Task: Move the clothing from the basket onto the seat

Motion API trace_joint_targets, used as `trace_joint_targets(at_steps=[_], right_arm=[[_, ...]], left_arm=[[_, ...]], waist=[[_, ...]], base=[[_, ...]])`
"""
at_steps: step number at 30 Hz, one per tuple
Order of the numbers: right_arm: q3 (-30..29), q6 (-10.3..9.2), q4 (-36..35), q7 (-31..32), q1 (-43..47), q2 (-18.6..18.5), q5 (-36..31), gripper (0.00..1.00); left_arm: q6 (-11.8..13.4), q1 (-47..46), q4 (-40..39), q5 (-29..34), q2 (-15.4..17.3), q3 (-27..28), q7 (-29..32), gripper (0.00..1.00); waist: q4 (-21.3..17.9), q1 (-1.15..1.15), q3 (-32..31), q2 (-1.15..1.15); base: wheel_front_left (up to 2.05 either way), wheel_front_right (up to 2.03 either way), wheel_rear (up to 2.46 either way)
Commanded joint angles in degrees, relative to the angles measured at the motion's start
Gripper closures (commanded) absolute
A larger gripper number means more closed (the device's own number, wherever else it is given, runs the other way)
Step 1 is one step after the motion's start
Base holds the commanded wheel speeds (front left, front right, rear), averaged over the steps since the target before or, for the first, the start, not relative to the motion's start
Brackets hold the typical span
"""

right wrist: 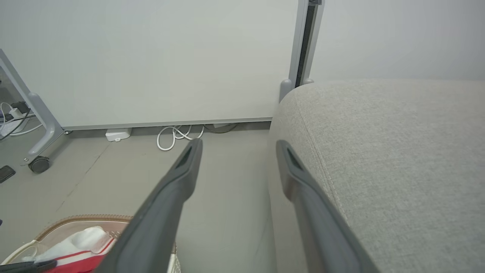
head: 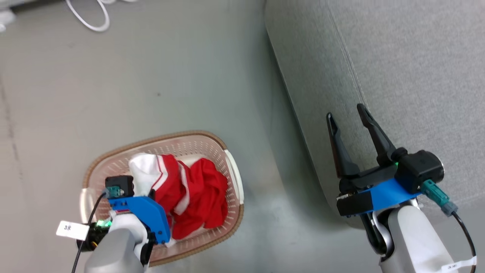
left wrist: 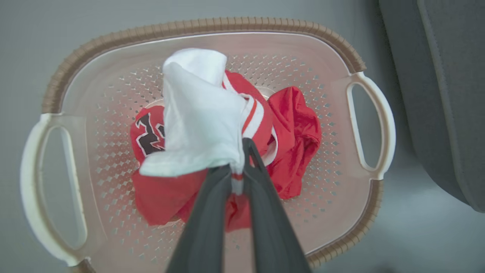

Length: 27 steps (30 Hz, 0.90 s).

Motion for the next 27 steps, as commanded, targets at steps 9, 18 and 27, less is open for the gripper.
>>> trace_joint_targets(at_steps=[9,18,27], right_arm=[[-1.22,0.03,2.41,-0.23,3.94,-0.16,-2.10,0.00],[-1.80,0.03,4.15,-0.23,6.59,-0.16,-3.43,0.00],[-1.71,0.03,4.98,-0.23,8.90,-0.16,-4.02,0.00]], left_arm=[[-0.89,3.44,-2.71,-3.72,-0.88,-3.77,-1.51,1.00],[-0.91,5.88,-14.13,-12.64,-0.89,-14.02,0.42,1.00],[0.03,5.98,-23.59,-17.17,-0.88,-19.51,0.65,1.00]], waist=[[5.93,0.01,-11.27,0.00],[8.18,0.01,-17.09,0.00],[9.33,0.01,-21.04,0.00]], base=[[0.00,0.00,0.00],[0.00,0.00,0.00],[0.00,0.00,0.00]])
